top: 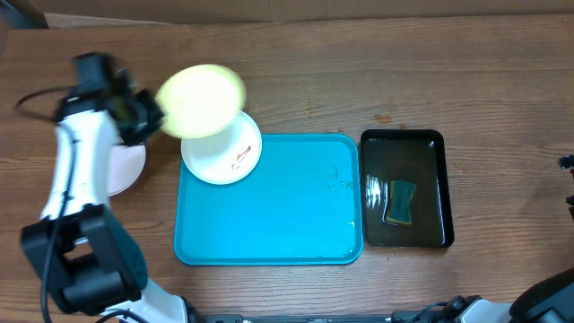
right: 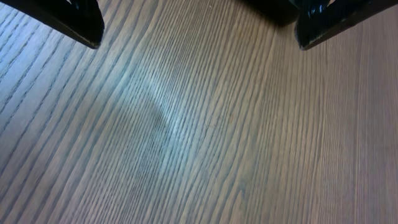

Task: Clean dirty plates on tray and stack at the side
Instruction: 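Carry the yellow plate left and set it on the white plate, then move the left gripper to the sauce-smeared white plate and grasp its rim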

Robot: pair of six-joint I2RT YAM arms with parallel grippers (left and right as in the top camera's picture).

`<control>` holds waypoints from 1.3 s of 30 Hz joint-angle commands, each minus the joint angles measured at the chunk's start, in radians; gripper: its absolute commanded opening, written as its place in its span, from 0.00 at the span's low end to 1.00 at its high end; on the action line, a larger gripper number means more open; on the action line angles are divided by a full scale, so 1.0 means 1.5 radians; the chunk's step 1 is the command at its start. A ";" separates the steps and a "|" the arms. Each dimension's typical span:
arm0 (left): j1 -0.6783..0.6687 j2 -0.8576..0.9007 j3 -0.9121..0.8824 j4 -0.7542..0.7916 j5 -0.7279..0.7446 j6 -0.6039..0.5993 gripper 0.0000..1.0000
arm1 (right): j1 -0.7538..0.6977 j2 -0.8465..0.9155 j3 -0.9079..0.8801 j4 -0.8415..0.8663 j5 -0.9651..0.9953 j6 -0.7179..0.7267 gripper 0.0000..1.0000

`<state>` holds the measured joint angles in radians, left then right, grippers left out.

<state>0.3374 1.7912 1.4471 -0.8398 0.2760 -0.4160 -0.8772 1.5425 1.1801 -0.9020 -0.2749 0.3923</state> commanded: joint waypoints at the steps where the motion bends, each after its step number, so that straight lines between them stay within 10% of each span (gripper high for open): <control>1: 0.095 -0.022 0.007 -0.021 0.018 0.015 0.04 | -0.002 -0.007 0.013 0.003 -0.005 0.000 1.00; 11: 0.269 -0.019 -0.004 -0.047 -0.070 0.010 0.04 | -0.002 -0.007 0.013 0.003 -0.005 0.000 1.00; 26: 0.276 0.009 -0.005 -0.022 -0.124 -0.010 0.04 | -0.002 -0.007 0.013 0.003 -0.005 0.000 1.00; 31: 0.276 0.014 -0.005 -0.012 -0.093 -0.025 0.86 | -0.002 -0.007 0.013 0.003 -0.005 0.000 1.00; 39: 0.260 0.014 -0.005 -0.012 0.208 0.034 0.86 | -0.002 -0.007 0.013 0.003 -0.005 0.000 1.00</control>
<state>0.7528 1.7947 1.4464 -0.8604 0.3302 -0.4358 -0.8772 1.5425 1.1801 -0.9020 -0.2813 0.3927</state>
